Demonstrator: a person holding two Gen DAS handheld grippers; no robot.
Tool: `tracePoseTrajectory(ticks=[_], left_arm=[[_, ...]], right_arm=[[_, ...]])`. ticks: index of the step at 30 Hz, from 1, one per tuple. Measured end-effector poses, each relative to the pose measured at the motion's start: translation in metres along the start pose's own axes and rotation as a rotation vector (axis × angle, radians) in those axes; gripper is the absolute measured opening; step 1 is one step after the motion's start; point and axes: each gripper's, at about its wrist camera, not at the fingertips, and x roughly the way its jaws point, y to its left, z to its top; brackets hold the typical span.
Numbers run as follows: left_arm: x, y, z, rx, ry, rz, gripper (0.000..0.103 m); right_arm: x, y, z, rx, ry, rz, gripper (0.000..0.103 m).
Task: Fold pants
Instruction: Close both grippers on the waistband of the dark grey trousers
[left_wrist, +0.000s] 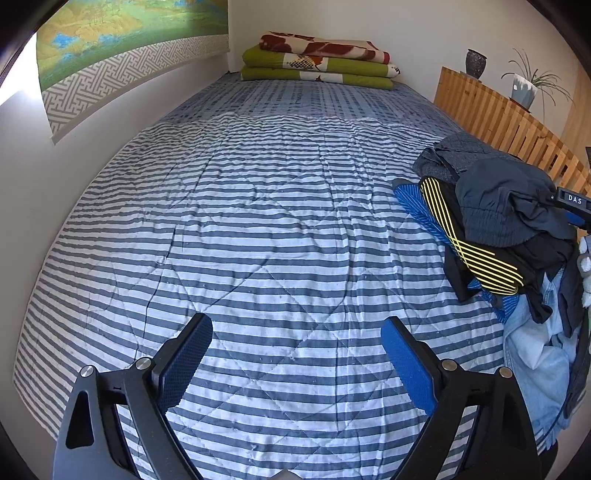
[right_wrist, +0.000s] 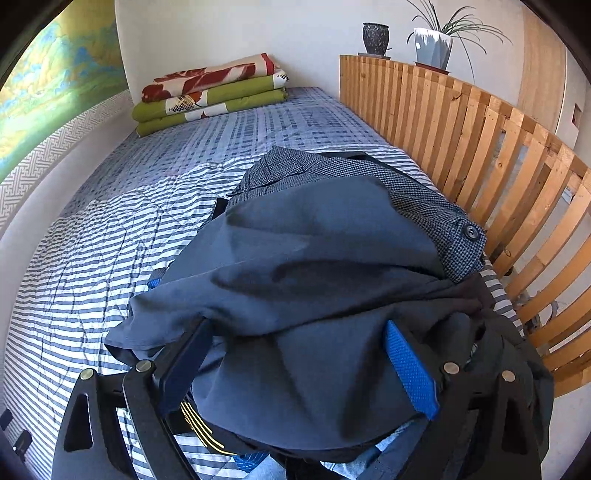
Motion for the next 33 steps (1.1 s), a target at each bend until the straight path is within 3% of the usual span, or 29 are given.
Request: tracePoseTrajectory(ticks=[3, 5, 6, 10, 15, 22, 27, 33], left_arm=[[-0.004, 0.006, 0.001, -0.009, -0.01, 0.003, 0.091], [-0.008, 0.01, 0.002, -0.011, -0.021, 0.005, 0.09], [-0.01, 0.012, 0.001, -0.012, -0.027, 0.008, 0.089], [-0.016, 0.022, 0.0, -0.021, -0.033, 0.012, 0.079], [-0.025, 0.039, -0.004, -0.032, -0.047, 0.02, 0.068], [-0.044, 0.068, -0.011, -0.069, -0.103, 0.033, 0.068], [-0.055, 0.107, -0.02, -0.128, -0.124, 0.031, 0.067], [-0.069, 0.175, -0.037, -0.21, -0.14, 0.088, 0.067]], right_arm=[[0.009, 0.003, 0.004, -0.017, 0.019, -0.007, 0.091], [0.014, 0.002, 0.004, -0.021, 0.036, 0.019, 0.062], [0.016, 0.002, 0.004, -0.018, 0.058, 0.04, 0.033], [0.007, 0.003, 0.0, -0.018, 0.06, 0.062, 0.01], [-0.037, 0.007, 0.0, -0.008, -0.017, 0.099, 0.005], [-0.114, 0.05, 0.01, -0.094, -0.123, 0.149, 0.003], [-0.153, 0.13, 0.009, -0.229, -0.168, 0.218, 0.003], [-0.179, 0.254, -0.001, -0.392, -0.172, 0.393, 0.003]])
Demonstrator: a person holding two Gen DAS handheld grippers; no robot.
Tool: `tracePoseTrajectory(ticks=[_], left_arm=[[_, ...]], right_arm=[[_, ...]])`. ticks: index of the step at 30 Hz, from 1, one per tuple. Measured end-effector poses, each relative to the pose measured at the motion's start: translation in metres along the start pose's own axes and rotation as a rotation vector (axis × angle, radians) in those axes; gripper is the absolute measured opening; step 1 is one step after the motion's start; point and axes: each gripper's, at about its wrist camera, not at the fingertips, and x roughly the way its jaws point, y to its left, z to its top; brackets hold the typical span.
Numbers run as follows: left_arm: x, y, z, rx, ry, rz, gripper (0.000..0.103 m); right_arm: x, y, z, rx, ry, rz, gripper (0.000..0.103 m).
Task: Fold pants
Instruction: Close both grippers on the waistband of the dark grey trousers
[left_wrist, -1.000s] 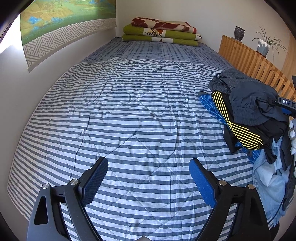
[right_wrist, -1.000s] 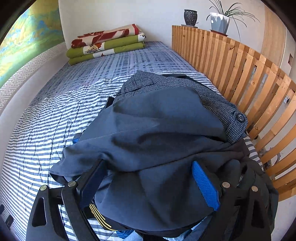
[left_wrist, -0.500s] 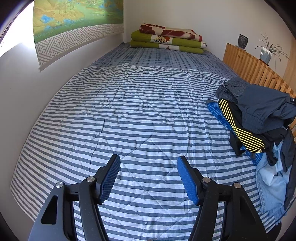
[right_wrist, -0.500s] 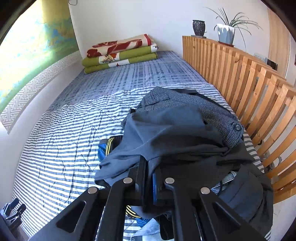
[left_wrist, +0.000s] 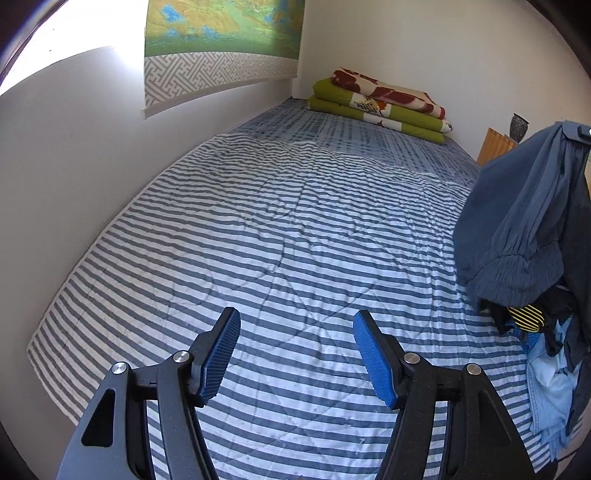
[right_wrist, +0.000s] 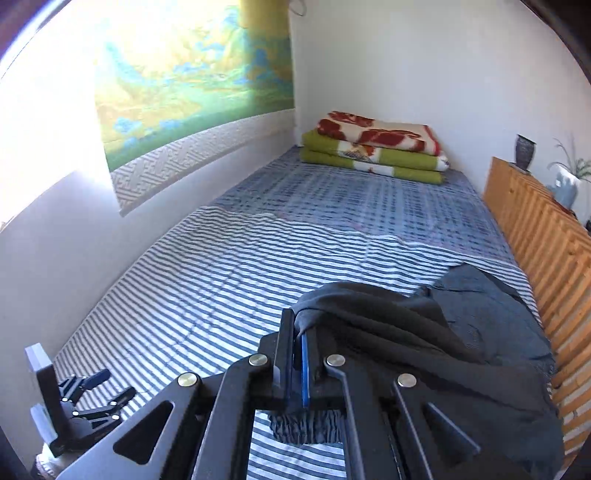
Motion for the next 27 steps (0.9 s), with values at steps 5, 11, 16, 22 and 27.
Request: tracePoseTrajectory(ticks=[5, 11, 16, 22, 27], left_arm=[[-0.01, 0.067, -0.003, -0.085, -0.024, 0.061, 0.067], [-0.011, 0.12, -0.011, -0.147, -0.014, 0.028, 0.071], [0.012, 0.123, -0.022, -0.135, 0.063, 0.015, 0.075], [0.047, 0.113, -0.048, -0.138, 0.184, -0.012, 0.08], [0.085, 0.091, -0.06, -0.167, 0.273, -0.034, 0.081]], right_arm=[[0.036, 0.103, 0.022, -0.116, 0.009, 0.155, 0.003], [0.112, 0.157, -0.008, -0.182, 0.214, 0.198, 0.028], [0.122, 0.123, -0.056, -0.118, 0.279, 0.178, 0.046], [0.103, 0.039, -0.137, -0.042, 0.36, 0.088, 0.048], [0.079, -0.011, -0.217, 0.032, 0.441, 0.019, 0.048]])
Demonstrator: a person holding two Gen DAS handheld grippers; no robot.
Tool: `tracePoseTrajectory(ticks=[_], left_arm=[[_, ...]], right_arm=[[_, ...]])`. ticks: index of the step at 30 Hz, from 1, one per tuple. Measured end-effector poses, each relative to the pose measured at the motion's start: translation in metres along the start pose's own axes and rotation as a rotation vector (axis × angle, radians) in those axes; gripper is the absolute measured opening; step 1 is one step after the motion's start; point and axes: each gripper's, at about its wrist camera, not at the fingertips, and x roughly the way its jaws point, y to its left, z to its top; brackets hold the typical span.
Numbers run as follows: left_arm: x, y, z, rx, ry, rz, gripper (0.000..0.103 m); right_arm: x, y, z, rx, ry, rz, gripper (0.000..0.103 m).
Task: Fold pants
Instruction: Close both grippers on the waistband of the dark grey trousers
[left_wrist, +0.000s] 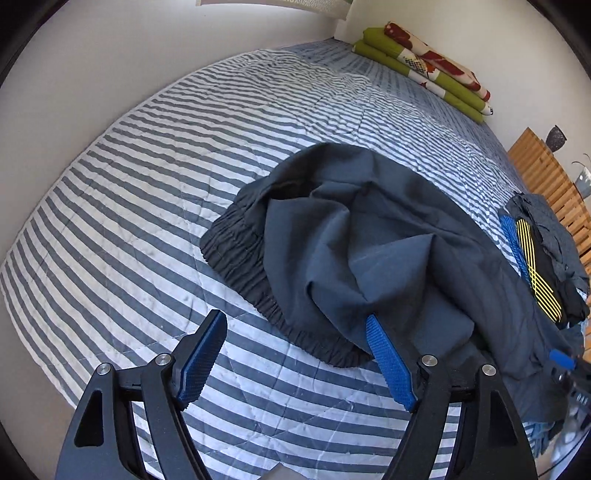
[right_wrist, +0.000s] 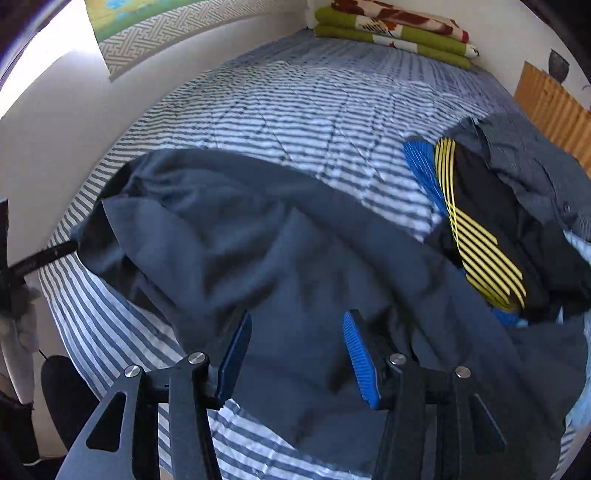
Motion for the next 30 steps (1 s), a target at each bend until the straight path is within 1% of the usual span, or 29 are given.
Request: tracePoseTrajectory(ticks=[2, 4, 7, 9, 11, 14, 15, 16, 18, 20, 24, 27, 28, 30], left_arm=[[0.01, -0.007, 0.002, 0.002, 0.009, 0.006, 0.081], [0.014, -0.014, 0.005, 0.0, 0.005, 0.001, 0.081], [0.011, -0.021, 0.009, 0.01, -0.022, -0.008, 0.081], [0.007, -0.017, 0.009, 0.003, -0.04, 0.021, 0.081], [0.002, -0.007, 0.009, -0.014, -0.047, 0.054, 0.081], [-0.003, 0.018, 0.006, -0.05, -0.03, 0.089, 0.081], [-0.004, 0.027, 0.006, -0.066, -0.019, 0.097, 0.08], [-0.004, 0.035, 0.006, -0.081, -0.011, 0.094, 0.08], [-0.004, 0.048, 0.006, -0.104, -0.001, 0.086, 0.08], [-0.005, 0.054, 0.008, -0.108, -0.002, 0.087, 0.079], [-0.001, 0.056, 0.012, -0.091, -0.009, 0.073, 0.078], [0.011, 0.061, 0.023, -0.138, 0.006, 0.057, 0.078], [0.017, 0.061, 0.029, -0.157, 0.012, 0.04, 0.078], [0.029, 0.057, 0.039, -0.16, 0.036, 0.015, 0.078]], right_arm=[[0.007, -0.002, -0.026, -0.004, 0.033, 0.008, 0.049], [0.014, 0.005, -0.04, -0.032, 0.047, 0.007, 0.054], [0.025, 0.028, -0.046, -0.093, 0.034, 0.001, 0.056], [0.037, 0.046, -0.045, -0.158, 0.016, 0.003, 0.059], [0.052, 0.065, -0.041, -0.226, 0.003, -0.049, 0.059], [0.072, 0.088, -0.038, -0.334, 0.011, -0.125, 0.057], [0.075, 0.092, -0.036, -0.355, 0.009, -0.142, 0.043], [0.077, 0.093, -0.035, -0.364, 0.013, -0.15, 0.021], [0.075, 0.088, -0.028, -0.349, 0.017, -0.155, 0.003], [0.063, 0.078, -0.017, -0.325, -0.021, -0.169, 0.001], [0.017, 0.042, 0.013, -0.228, -0.133, -0.21, 0.001], [-0.016, 0.015, 0.029, -0.174, -0.2, -0.255, 0.0], [-0.026, 0.005, 0.032, -0.147, -0.216, -0.261, 0.0], [-0.043, -0.014, 0.04, -0.085, -0.233, -0.228, 0.0]])
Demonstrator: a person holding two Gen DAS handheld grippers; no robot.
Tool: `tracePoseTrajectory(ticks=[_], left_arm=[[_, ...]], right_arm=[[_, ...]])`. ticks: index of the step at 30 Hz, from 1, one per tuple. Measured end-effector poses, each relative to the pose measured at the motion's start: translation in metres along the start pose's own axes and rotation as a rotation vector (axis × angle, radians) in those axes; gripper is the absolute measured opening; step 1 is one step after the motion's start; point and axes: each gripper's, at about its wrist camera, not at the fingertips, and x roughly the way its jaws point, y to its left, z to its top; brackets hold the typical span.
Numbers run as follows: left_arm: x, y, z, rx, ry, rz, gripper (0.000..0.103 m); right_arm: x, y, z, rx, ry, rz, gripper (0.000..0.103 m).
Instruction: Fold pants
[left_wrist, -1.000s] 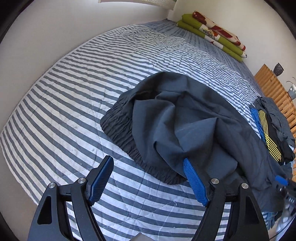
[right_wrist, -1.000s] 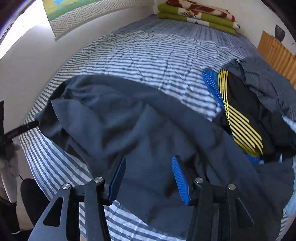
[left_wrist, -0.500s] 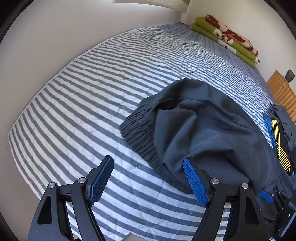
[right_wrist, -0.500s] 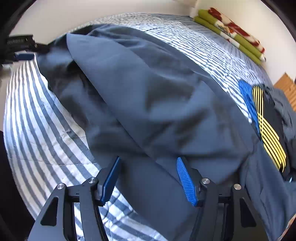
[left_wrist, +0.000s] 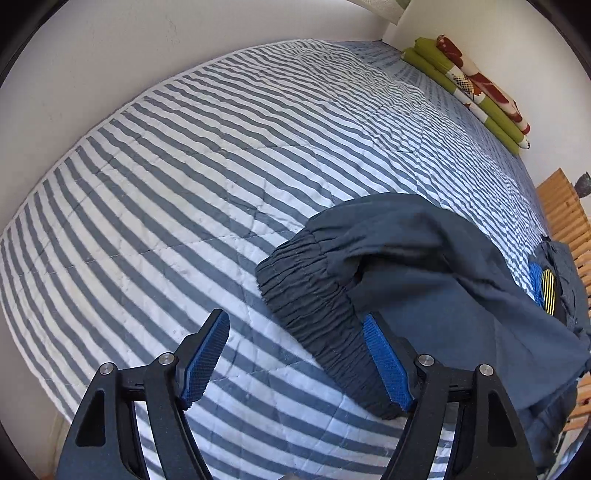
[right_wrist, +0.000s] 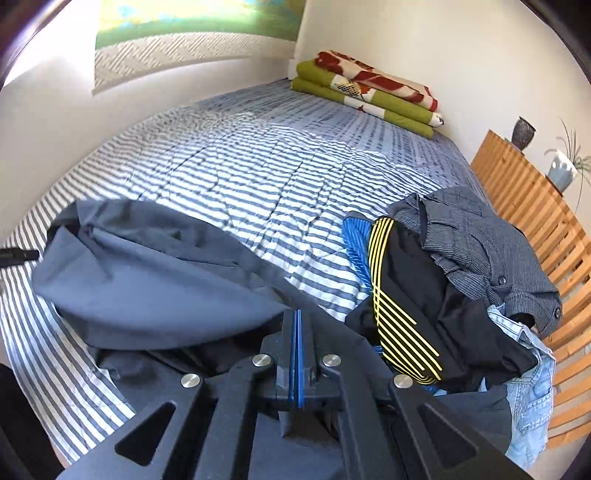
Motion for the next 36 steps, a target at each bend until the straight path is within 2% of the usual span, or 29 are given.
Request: tracePoseTrajectory(ticks=[4, 5, 6, 8, 10, 14, 17, 21, 23, 25, 26, 27, 28, 29, 30, 31, 32, 33, 35, 36], left_arm=[[0.024, -0.025, 0.014, 0.071, 0.026, 0.033, 0.075], [0.029, -0.03, 0.016, 0.08, 0.029, 0.044, 0.059], [0.035, -0.034, 0.018, 0.085, 0.042, 0.053, 0.036], [0.037, -0.037, 0.021, 0.072, 0.051, 0.035, 0.028], [0.027, -0.037, 0.022, 0.074, 0.023, 0.006, 0.024], [-0.03, -0.035, 0.034, 0.078, -0.088, -0.065, 0.02], [-0.088, -0.035, 0.052, 0.088, -0.19, -0.088, 0.02], [-0.149, -0.054, 0.083, 0.139, -0.305, -0.07, 0.02], [-0.157, -0.072, 0.105, 0.162, -0.333, -0.04, 0.021], [-0.143, -0.095, 0.127, 0.211, -0.31, 0.0, 0.028], [-0.131, -0.103, 0.134, 0.228, -0.264, 0.023, 0.031], [-0.122, -0.109, 0.139, 0.226, -0.224, 0.019, 0.032], [-0.118, -0.112, 0.136, 0.232, -0.214, -0.001, 0.032], [-0.115, -0.114, 0.132, 0.249, -0.225, -0.01, 0.038], [-0.108, -0.12, 0.125, 0.266, -0.243, -0.004, 0.053], [-0.105, -0.116, 0.118, 0.273, -0.253, -0.001, 0.06], [-0.097, -0.113, 0.109, 0.276, -0.247, 0.001, 0.065], [-0.09, -0.105, 0.099, 0.279, -0.23, 0.0, 0.065], [-0.073, -0.087, 0.078, 0.29, -0.191, 0.018, 0.065], [-0.061, -0.077, 0.07, 0.295, -0.164, 0.023, 0.065]], right_arm=[[-0.016, -0.022, -0.003, 0.025, 0.005, -0.013, 0.0], [-0.017, -0.024, -0.008, 0.025, 0.019, -0.006, 0.0], [-0.019, -0.025, -0.013, 0.026, 0.032, -0.003, 0.0], [-0.024, -0.031, -0.022, 0.033, 0.034, -0.017, 0.0], [-0.031, -0.037, -0.024, 0.055, 0.014, -0.024, 0.0], [-0.051, -0.046, -0.007, 0.096, -0.053, -0.011, 0.0], [-0.073, -0.036, 0.016, 0.051, -0.133, -0.035, 0.0], [-0.093, -0.031, 0.059, 0.032, -0.237, -0.054, 0.0], [-0.092, -0.035, 0.082, 0.048, -0.27, -0.074, 0.0], [-0.075, -0.044, 0.107, 0.075, -0.283, -0.122, 0.0], [-0.06, -0.045, 0.118, 0.062, -0.272, -0.179, 0.0], [-0.037, -0.046, 0.128, 0.031, -0.221, -0.221, 0.002], [-0.015, -0.047, 0.133, 0.01, -0.157, -0.233, 0.008], [0.005, -0.049, 0.132, 0.003, -0.084, -0.234, 0.014], [0.018, -0.051, 0.126, 0.002, -0.033, -0.213, 0.027], [0.024, -0.051, 0.118, -0.002, -0.008, -0.178, 0.039], [0.027, -0.05, 0.106, -0.008, -0.003, -0.151, 0.042], [0.029, -0.047, 0.093, -0.017, 0.0, -0.144, 0.046], [0.03, -0.044, 0.065, -0.019, 0.022, -0.115, 0.046], [0.03, -0.042, 0.049, -0.009, 0.043, -0.062, 0.047]])
